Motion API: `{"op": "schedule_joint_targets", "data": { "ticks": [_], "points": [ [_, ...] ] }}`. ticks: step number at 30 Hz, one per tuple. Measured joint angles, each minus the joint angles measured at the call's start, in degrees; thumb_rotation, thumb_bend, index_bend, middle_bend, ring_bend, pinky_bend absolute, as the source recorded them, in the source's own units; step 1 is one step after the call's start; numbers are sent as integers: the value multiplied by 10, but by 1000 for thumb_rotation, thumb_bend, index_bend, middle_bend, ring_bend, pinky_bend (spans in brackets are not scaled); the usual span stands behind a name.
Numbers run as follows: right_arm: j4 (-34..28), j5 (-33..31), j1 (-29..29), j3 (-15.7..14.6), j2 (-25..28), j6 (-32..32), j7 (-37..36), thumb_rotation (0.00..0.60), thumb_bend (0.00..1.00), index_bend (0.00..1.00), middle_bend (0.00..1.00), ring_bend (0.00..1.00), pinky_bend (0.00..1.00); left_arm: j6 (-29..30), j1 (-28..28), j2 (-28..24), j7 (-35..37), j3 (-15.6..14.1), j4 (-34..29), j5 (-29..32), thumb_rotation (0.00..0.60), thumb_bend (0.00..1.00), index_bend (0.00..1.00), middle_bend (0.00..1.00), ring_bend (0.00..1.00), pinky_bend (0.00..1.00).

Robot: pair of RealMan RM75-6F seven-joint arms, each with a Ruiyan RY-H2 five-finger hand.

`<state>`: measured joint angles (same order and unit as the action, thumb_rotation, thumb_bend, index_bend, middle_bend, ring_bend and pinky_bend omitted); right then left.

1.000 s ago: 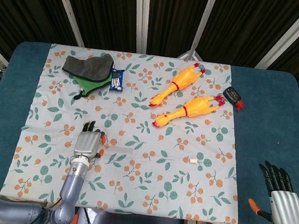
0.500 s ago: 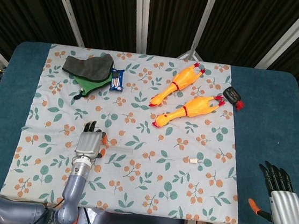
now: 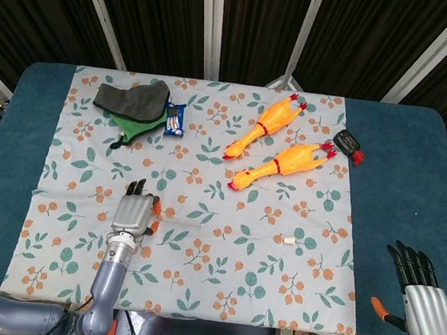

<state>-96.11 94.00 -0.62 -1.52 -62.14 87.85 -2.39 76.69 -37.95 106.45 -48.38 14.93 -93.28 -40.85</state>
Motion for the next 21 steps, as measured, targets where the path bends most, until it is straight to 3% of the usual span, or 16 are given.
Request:
{"op": "schedule_joint_targets", "data": {
  "ticks": [10,21],
  "points": [
    [0,1,0,0,0,0,1,600,268,0,0,0,0,4,2,-17,19,2,-17,-16,600,517,627,461,29,0],
    [0,1,1,0,0,1,2,600,268,0,0,0,0,0,21,-25,91,-15,-4,-69,600,528,651,501,42,0]
  ]
}}
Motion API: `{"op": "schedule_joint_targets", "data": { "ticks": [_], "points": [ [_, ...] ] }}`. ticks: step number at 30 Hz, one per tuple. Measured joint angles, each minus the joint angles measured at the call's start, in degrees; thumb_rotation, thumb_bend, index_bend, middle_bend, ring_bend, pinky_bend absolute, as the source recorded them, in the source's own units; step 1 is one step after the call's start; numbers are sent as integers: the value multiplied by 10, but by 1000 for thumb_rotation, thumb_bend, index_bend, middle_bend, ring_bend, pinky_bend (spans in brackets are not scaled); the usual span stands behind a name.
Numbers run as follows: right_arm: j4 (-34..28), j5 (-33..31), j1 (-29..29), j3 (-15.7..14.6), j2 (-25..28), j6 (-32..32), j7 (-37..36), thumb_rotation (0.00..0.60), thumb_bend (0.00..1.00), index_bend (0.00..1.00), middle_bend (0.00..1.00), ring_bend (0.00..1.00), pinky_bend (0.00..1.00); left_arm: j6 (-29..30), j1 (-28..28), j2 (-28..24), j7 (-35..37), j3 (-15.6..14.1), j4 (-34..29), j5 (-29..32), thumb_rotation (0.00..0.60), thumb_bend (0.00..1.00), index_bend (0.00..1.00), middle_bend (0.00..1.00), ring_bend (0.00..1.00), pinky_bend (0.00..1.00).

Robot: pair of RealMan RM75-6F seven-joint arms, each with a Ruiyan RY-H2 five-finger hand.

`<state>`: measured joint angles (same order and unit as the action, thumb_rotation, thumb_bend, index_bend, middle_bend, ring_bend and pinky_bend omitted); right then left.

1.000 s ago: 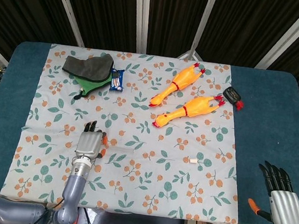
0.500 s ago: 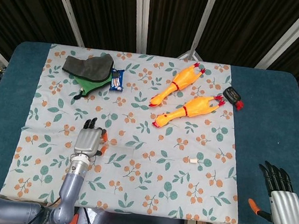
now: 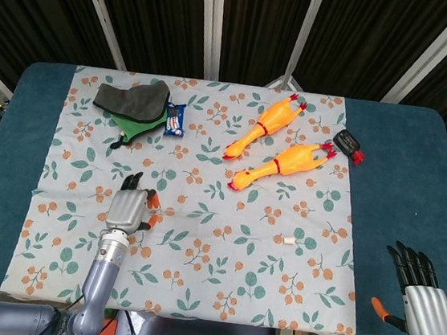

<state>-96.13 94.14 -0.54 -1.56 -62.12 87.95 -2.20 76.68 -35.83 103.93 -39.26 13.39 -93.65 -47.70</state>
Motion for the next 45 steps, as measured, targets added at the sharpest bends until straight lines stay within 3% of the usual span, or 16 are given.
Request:
{"op": "schedule_joint_targets", "data": {
  "ticks": [20,31,45],
  "points": [
    [2,2,0,-1,-1,-1,9,600,268,0,0,0,0,-22,40,-57,149,-24,6,-107,600,529,656,509,42,0],
    [-11,-1,-16,6,-11,-24,42,600,268,1,0,0,0,-37,57,-107,226,-21,-7,-152,600,528,656,509,43,0],
    [-39,-44,-84,37,-78,-125,130,600,268,166,0,0,0,-45,61,-164,268,-1,-49,-187,600,528,656,509,42,0]
  ]
}}
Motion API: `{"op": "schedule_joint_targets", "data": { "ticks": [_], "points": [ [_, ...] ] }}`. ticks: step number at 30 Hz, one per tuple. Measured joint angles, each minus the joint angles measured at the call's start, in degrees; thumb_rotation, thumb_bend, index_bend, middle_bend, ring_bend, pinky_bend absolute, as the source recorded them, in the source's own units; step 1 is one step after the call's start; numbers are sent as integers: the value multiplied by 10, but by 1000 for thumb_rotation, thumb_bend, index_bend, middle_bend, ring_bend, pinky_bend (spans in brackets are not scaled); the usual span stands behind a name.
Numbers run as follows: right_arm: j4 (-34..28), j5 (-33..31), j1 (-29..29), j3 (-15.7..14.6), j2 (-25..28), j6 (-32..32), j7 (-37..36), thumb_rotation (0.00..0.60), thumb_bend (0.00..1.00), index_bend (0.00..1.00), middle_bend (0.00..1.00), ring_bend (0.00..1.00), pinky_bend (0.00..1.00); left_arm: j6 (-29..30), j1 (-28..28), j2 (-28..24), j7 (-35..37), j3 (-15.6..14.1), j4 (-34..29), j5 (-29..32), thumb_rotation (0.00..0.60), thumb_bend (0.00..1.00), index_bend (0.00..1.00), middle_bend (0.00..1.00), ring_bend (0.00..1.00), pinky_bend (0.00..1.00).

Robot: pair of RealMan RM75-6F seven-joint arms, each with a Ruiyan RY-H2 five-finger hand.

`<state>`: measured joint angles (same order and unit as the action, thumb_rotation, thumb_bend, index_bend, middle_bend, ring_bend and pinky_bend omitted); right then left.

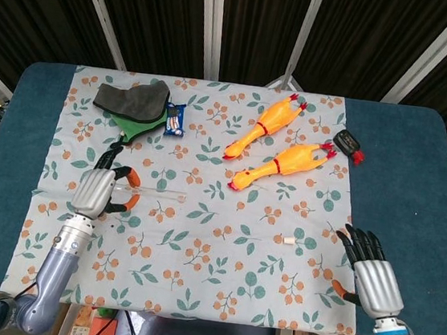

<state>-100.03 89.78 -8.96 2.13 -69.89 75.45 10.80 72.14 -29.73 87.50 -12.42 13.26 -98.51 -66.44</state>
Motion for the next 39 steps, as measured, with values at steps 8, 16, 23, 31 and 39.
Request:
{"op": "schedule_joint_targets", "data": {
  "ticks": [8,16,23,31,39],
  "points": [
    [16,-39,-41,12,-70,-59,76,600,268,272,29,0,0,-6,-2,-15,3,6,-19,-1,600,529,656,509,43,0],
    [60,-74,-78,26,-132,-94,121,600,268,324,54,0,0,-10,-3,-26,5,7,-30,1,600,528,656,509,43,0],
    [103,-93,-105,42,-163,-110,138,600,265,372,68,0,0,-14,-4,-32,9,9,-32,3,600,529,656,509,42,0],
    [127,-128,-124,54,-179,-123,149,600,300,396,68,0,0,-19,-12,-30,7,14,-29,9,600,529,658,508,43,0],
    [148,-153,-137,50,-191,-136,169,600,351,450,76,0,0,-17,-15,-30,5,19,-31,13,600,528,658,508,43,0]
  ]
}}
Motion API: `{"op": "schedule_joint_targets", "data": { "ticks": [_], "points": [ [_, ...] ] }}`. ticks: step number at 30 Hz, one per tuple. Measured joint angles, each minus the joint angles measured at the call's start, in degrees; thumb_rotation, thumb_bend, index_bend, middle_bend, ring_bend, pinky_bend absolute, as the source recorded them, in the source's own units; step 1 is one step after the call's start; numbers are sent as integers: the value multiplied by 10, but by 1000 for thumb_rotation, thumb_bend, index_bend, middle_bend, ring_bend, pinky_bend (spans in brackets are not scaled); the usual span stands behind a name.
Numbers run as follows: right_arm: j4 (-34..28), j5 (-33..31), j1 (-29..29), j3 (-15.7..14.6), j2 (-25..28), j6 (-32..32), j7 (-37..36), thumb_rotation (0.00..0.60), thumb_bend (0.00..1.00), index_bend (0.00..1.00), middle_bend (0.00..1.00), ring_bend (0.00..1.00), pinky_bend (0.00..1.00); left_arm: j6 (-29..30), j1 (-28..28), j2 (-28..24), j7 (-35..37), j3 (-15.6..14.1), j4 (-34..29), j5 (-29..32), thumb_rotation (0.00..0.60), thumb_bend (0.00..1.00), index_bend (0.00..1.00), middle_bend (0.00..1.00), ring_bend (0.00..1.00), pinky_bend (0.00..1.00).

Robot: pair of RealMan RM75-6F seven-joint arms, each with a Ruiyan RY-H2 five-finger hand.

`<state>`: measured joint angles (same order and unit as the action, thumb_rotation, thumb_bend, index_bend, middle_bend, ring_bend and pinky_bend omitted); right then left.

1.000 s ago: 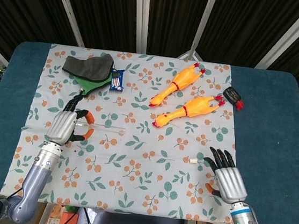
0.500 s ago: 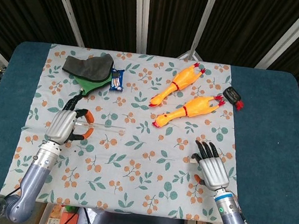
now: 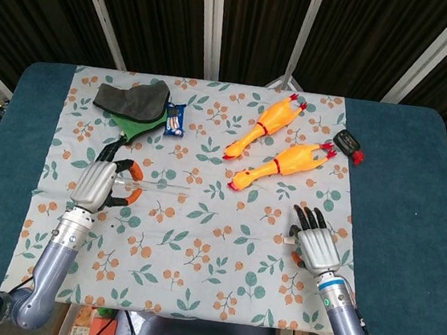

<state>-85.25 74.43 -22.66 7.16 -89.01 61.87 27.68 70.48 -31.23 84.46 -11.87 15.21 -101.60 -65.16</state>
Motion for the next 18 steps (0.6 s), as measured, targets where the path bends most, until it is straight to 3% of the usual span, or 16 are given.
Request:
{"op": "schedule_joint_targets", "data": {
  "ticks": [18],
  "points": [
    [24,-18,-16,1,-15,9,2,600,353,455,76,0,0,3,-4,-6,0,4,-6,3,600,529,658,508,43,0]
  ]
}}
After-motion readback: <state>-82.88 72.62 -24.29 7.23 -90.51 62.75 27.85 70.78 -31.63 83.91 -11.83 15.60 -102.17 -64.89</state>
